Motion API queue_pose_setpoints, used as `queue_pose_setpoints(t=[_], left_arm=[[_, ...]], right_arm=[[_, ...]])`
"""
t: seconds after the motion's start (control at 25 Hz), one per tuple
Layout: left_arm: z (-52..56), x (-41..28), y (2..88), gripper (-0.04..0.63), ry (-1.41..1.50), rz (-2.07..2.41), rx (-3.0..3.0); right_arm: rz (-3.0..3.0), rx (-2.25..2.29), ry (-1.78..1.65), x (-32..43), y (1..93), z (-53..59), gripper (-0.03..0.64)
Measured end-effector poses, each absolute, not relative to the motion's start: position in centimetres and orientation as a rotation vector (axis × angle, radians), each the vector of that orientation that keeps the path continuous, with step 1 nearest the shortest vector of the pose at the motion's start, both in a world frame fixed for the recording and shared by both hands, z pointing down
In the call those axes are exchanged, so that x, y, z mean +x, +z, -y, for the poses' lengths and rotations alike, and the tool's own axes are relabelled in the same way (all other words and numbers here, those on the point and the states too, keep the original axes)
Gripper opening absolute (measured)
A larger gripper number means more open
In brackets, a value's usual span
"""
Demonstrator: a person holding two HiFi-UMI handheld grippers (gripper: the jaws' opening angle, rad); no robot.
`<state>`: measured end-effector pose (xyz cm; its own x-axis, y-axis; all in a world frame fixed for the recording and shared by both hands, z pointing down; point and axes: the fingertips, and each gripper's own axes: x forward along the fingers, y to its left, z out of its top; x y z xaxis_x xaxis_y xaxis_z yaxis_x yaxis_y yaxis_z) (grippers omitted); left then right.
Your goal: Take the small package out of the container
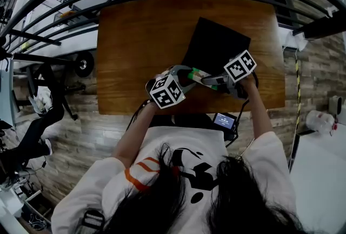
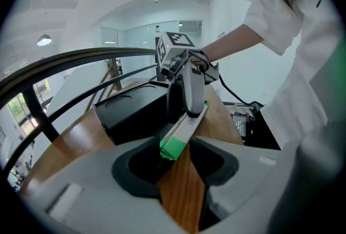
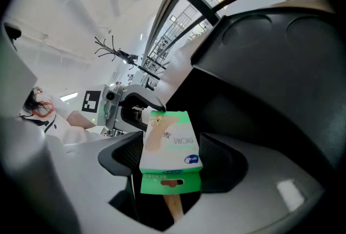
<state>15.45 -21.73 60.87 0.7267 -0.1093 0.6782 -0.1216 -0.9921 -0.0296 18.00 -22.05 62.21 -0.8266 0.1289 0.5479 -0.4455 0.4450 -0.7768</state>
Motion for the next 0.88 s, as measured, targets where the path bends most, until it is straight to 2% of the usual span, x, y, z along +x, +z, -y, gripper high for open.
queue_pose_setpoints(t=[0.16, 0.24, 0.36, 0.88], left_arm=[[22.1, 15.1, 60.7, 0.147, 1.120, 0.212, 2.904], [22.3, 15.1, 60.6, 0.123, 1.086, 0.235, 2.903], [22.6, 15.3, 60.2, 0.112, 1.057, 0.231, 2.901], [22.2, 15.6, 59.2, 0.103, 1.073, 0.157, 2.962]], right_arm=[[2.264, 0.404, 1.342, 18.4, 61.0, 23.5, 0.347], [2.288, 0.470, 1.285, 18.9, 60.5, 24.0, 0.254], [2.306, 0.529, 1.216, 19.1, 59.7, 24.4, 0.224], [2.395, 0.816, 1.059, 20.1, 56.1, 24.9, 0.219]])
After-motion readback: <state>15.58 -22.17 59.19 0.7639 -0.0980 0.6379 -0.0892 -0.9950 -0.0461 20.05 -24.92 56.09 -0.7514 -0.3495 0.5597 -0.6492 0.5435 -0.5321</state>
